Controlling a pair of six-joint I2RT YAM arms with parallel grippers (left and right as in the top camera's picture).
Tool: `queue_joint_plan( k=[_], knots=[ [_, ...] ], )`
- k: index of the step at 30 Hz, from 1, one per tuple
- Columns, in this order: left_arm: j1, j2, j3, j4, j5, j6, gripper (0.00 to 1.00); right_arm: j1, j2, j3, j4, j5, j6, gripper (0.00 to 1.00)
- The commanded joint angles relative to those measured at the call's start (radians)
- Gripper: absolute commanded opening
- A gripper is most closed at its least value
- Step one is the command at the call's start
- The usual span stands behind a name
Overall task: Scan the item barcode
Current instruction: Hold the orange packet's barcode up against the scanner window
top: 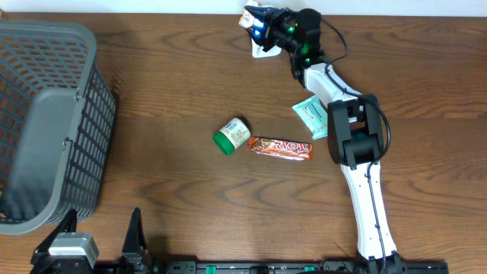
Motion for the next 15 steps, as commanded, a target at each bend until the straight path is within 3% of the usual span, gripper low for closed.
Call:
queue_joint_plan(
  k=[1, 8, 15],
  knots=[
    [0.004, -0.004, 0.002, 0.001, 0.01, 0.016, 0.98, -0.01, 0.0, 0.001, 0.033, 0.002, 0.042, 0.25],
    [0.004, -0.004, 0.002, 0.001, 0.01, 0.016, 0.98, -0.015, -0.049, 0.005, 0.103, -0.02, 0.042, 0.24],
    [0.004, -0.004, 0.002, 0.001, 0.01, 0.016, 0.98, -0.038, -0.107, 0.005, -0.183, -0.142, 0.042, 0.19]
  ],
)
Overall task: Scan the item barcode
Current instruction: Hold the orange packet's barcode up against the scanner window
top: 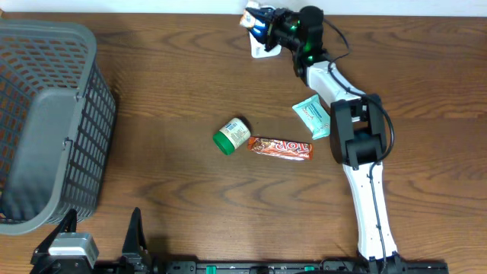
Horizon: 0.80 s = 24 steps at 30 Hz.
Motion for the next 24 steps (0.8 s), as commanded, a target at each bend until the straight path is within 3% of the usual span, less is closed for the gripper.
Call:
queue_joint_plan(
  k=[1, 3, 6, 13, 15, 17, 24],
  knots=[
    [0.004, -0.004, 0.002, 0.002, 0.01, 0.016, 0.98, -0.027, -0.065, 0.006, -0.037, -0.09, 0.01, 0.16],
    [0.004, -0.004, 0.002, 0.002, 0.01, 0.016, 0.98, -0.04, -0.065, 0.006, -0.042, -0.122, 0.01, 0.07],
    [0.004, -0.004, 0.002, 0.002, 0.01, 0.016, 0.98, -0.059, -0.073, 0.006, -0.042, -0.161, 0.01, 0.02],
    [0.004, -0.004, 0.002, 0.002, 0.01, 0.016, 0.98, -0.088, -0.091, 0.006, -0.154, -0.203, 0.01, 0.07],
    [0.004, -0.004, 0.002, 0.002, 0.01, 0.016, 0.98, -0.092, -0.091, 0.006, -0.202, -0.203, 0.009, 0.17],
    [0.004, -0.004, 0.002, 0.002, 0.01, 0.016, 0.98, -0.092, -0.091, 0.006, -0.22, -0.227, 0.009, 0.17],
    [0.004, -0.004, 0.002, 0.002, 0.01, 0.016, 0.98, -0.099, -0.091, 0.006, -0.079, -0.239, 0.003, 0.13]
  ],
)
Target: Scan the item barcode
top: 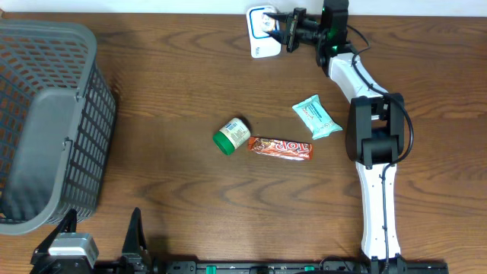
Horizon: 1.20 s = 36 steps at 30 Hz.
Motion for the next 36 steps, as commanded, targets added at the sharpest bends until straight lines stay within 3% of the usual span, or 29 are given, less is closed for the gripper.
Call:
queue_joint_plan(
  k=[1, 2, 5, 10, 13, 15, 18, 20, 24, 27, 32, 36],
  knots=[
    [0.004, -0.004, 0.002, 0.001, 0.01, 0.016, 0.98, -0.015, -0.048, 0.007, 0.087, -0.04, 0.001, 0.07],
    [0.004, -0.004, 0.002, 0.001, 0.01, 0.016, 0.98, -0.021, -0.049, 0.008, 0.14, -0.051, 0.002, 0.01],
    [0.004, -0.004, 0.002, 0.002, 0.01, 0.016, 0.98, -0.046, -0.07, 0.015, 0.299, -0.075, -0.001, 0.02],
    [0.004, -0.004, 0.002, 0.001, 0.01, 0.016, 0.98, -0.087, -0.198, 0.016, 0.271, -0.081, -0.16, 0.01],
    [0.004, -0.004, 0.002, 0.002, 0.01, 0.016, 0.98, -0.099, -0.321, 0.016, 0.043, -0.034, -0.417, 0.03],
    [0.004, -0.004, 0.002, 0.001, 0.01, 0.016, 0.98, -0.1, -0.426, 0.016, -0.272, 0.112, -0.678, 0.06],
    [0.004, -0.004, 0.002, 0.001, 0.01, 0.016, 0.98, -0.078, -0.581, 0.016, -0.729, 0.629, -0.999, 0.1],
    [0.004, -0.004, 0.002, 0.001, 0.01, 0.016, 0.98, -0.042, -0.662, 0.016, -0.928, 1.067, -1.103, 0.19],
    [0.004, -0.004, 0.002, 0.001, 0.01, 0.016, 0.98, -0.007, -0.748, 0.016, -1.203, 1.557, -1.219, 0.25],
    [0.004, -0.004, 0.002, 0.001, 0.01, 0.016, 0.98, -0.032, -0.754, 0.016, -1.367, 1.709, -1.227, 0.27],
    [0.004, -0.004, 0.002, 0.001, 0.01, 0.016, 0.98, -0.16, -0.706, 0.007, -1.584, 1.815, -1.168, 0.26],
    [0.004, -0.004, 0.002, 0.001, 0.01, 0.016, 0.98, -0.305, -0.63, -0.016, -1.618, 1.827, -1.155, 0.26]
  ],
)
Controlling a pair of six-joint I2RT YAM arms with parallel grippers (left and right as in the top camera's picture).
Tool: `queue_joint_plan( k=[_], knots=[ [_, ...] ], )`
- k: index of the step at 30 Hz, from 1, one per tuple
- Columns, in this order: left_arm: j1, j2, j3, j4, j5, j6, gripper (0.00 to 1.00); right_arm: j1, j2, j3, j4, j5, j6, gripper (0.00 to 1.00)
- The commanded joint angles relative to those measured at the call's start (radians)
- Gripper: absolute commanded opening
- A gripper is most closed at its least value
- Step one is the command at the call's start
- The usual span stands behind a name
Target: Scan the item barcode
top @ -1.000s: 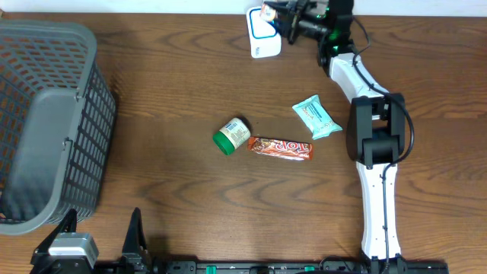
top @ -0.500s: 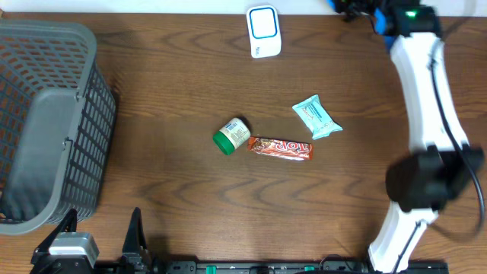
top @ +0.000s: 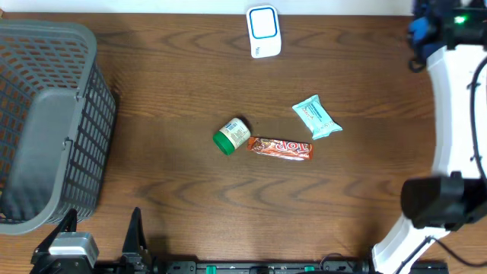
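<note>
The white scanner [top: 264, 31] with its blue-ringed window lies uncovered at the table's far edge. My right gripper [top: 421, 27] is at the far right corner, well away from the scanner. Something blue shows at its tip, and the overhead view does not reveal how its jaws stand. A green-capped bottle [top: 231, 135], a red-brown candy bar [top: 281, 148] and a teal packet [top: 316, 117] lie mid-table. My left gripper [top: 101, 222] rests at the near left edge, its fingers spread with nothing between them.
A large grey mesh basket [top: 47, 122] fills the left side of the table. The white right arm [top: 460, 122] runs down the right edge to its dark base joint [top: 434, 199].
My right gripper has left the spot just right of the scanner and now sits at the far right corner. The arm now lies along the table's right edge. The table items have not moved.
My right gripper first held an orange-and-white item right over the scanner and stayed there at the second moment. Then it stood just right of the scanner, whose window showed. Now it is at the far right corner, and the scanner is uncovered.
</note>
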Motion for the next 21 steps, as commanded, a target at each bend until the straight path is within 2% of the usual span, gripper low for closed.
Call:
queue_joint_plan(
  k=[1, 11, 14, 17, 18, 19, 21],
  knots=[
    [0.004, -0.003, 0.003, 0.001, 0.01, 0.016, 0.98, -0.117, 0.077, -0.027, 0.0, 0.12, 0.003, 0.26],
    [0.004, -0.003, 0.003, 0.001, 0.01, 0.016, 0.98, -0.378, 0.42, -0.03, 0.107, 0.103, -0.032, 0.28],
    [0.004, -0.003, 0.003, 0.001, 0.01, 0.016, 0.98, -0.425, 0.492, -0.03, 0.14, 0.103, -0.106, 0.29],
    [0.004, -0.003, 0.003, 0.001, 0.01, 0.016, 0.98, -0.465, 0.515, -0.03, 0.158, 0.063, -0.11, 0.33],
    [0.004, -0.003, 0.003, 0.001, 0.01, 0.016, 0.98, -0.477, 0.512, -0.027, 0.165, 0.039, -0.11, 0.37],
    [0.004, -0.003, 0.003, 0.001, 0.01, 0.016, 0.98, -0.489, 0.507, -0.017, 0.166, 0.022, -0.111, 0.46],
    [0.004, -0.003, 0.003, 0.001, 0.01, 0.016, 0.98, -0.512, 0.491, 0.014, 0.159, -0.007, -0.117, 0.73]
  ],
)
